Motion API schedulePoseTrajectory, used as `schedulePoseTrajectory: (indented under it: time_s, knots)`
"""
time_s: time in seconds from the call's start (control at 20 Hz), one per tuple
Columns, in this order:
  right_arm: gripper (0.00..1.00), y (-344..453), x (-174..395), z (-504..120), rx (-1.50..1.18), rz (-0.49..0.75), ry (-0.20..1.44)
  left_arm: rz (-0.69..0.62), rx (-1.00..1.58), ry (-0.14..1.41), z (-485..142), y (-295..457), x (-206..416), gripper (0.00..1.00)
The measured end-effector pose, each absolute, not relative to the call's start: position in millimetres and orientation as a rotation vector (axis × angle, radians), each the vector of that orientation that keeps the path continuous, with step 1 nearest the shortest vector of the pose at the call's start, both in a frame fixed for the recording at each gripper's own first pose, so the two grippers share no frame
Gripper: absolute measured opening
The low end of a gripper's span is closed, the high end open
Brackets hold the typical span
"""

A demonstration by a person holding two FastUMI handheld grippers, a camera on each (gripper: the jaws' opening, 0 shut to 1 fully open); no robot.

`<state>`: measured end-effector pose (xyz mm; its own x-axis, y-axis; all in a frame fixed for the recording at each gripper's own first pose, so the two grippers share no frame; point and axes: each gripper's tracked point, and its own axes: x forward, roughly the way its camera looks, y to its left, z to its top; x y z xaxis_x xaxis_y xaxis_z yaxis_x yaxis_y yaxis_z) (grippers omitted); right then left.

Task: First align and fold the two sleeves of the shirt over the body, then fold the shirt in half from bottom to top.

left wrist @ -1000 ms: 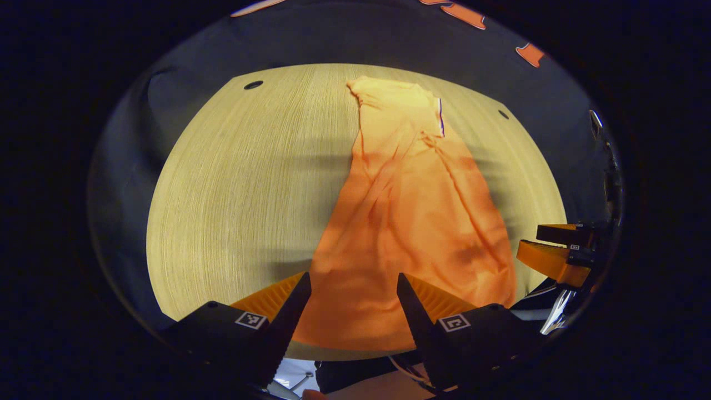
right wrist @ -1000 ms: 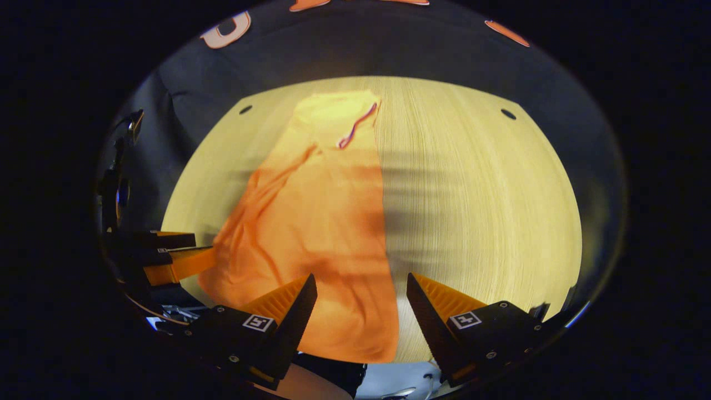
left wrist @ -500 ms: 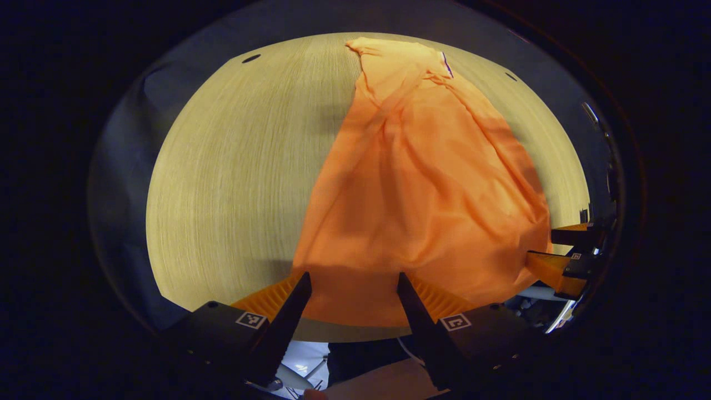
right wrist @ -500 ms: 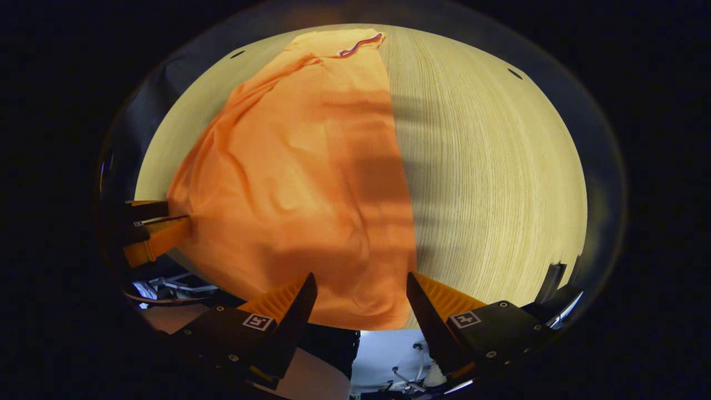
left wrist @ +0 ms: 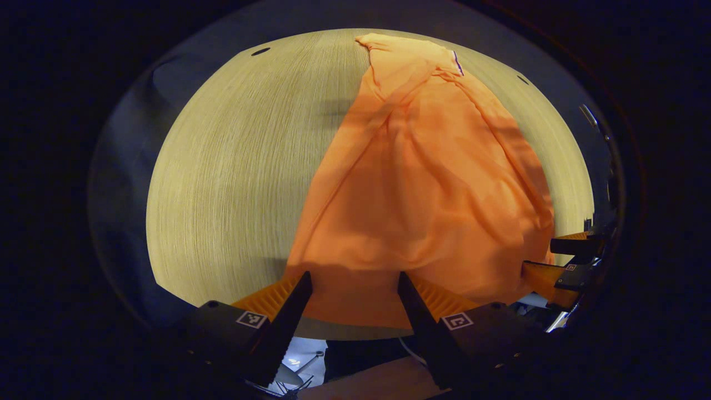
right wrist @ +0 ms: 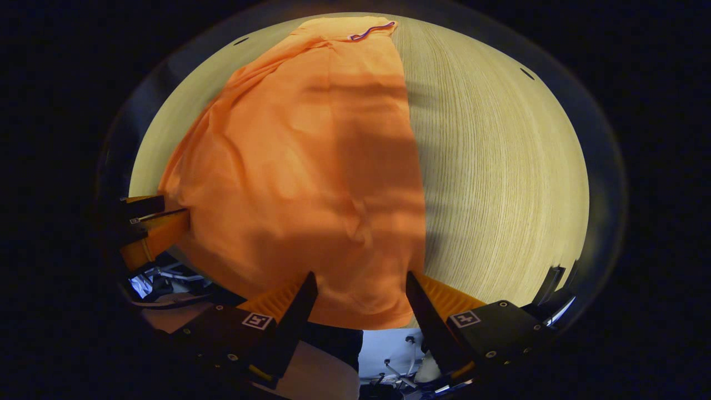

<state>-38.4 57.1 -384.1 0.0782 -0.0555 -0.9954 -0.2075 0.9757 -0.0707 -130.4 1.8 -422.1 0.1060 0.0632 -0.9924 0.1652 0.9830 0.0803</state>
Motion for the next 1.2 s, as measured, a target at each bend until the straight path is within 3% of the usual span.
schedulePoseTrajectory:
  time_s: [0.1, 0.2, 0.25, 0.3, 0.35, 0.4, 0.5, 0.55, 0.85, 1.2]
  knots:
    - [0.98, 58, -39, -384, -0.192, 0.097, 1.488, -0.086, 0.195, 1.465, -423, 2, -129, 0.97]
    - [0.80, 58, -40, -384, -0.178, 0.092, 1.469, -0.099, 0.198, 1.472, -422, -1, -131, 0.92]
    - [0.51, 57, -39, -384, -0.157, 0.083, 1.461, -0.110, 0.204, 1.473, -422, -4, -130, 0.89]
    - [0.39, 59, -39, -384, -0.126, 0.083, 1.457, -0.124, 0.211, 1.472, -422, -7, -131, 0.77]
    - [0.20, 63, -40, -385, -0.087, 0.091, 1.460, -0.147, 0.220, 1.464, -423, -11, -130, 0.65]
    - [0.14, 66, -40, -385, -0.061, 0.112, 1.462, -0.164, 0.204, 1.445, -423, -15, -127, 0.46]
    - [0.15, 70, -35, -390, 0.009, 0.104, 1.445, -0.207, 0.187, 1.402, -422, -21, -123, 0.06]
    - [0.00, 69, -37, -382, 0.025, 0.115, 1.450, -0.218, 0.176, 1.406, -422, -21, -127, 0.02]
    - [0.00, 68, -31, -369, 0.000, 0.126, 1.417, -0.227, 0.162, 1.411, -417, -22, -123, 0.01]
    - [0.00, 71, 23, -316, 0.031, 0.151, 1.292, -0.241, 0.159, 1.253, -360, -34, -66, 0.01]
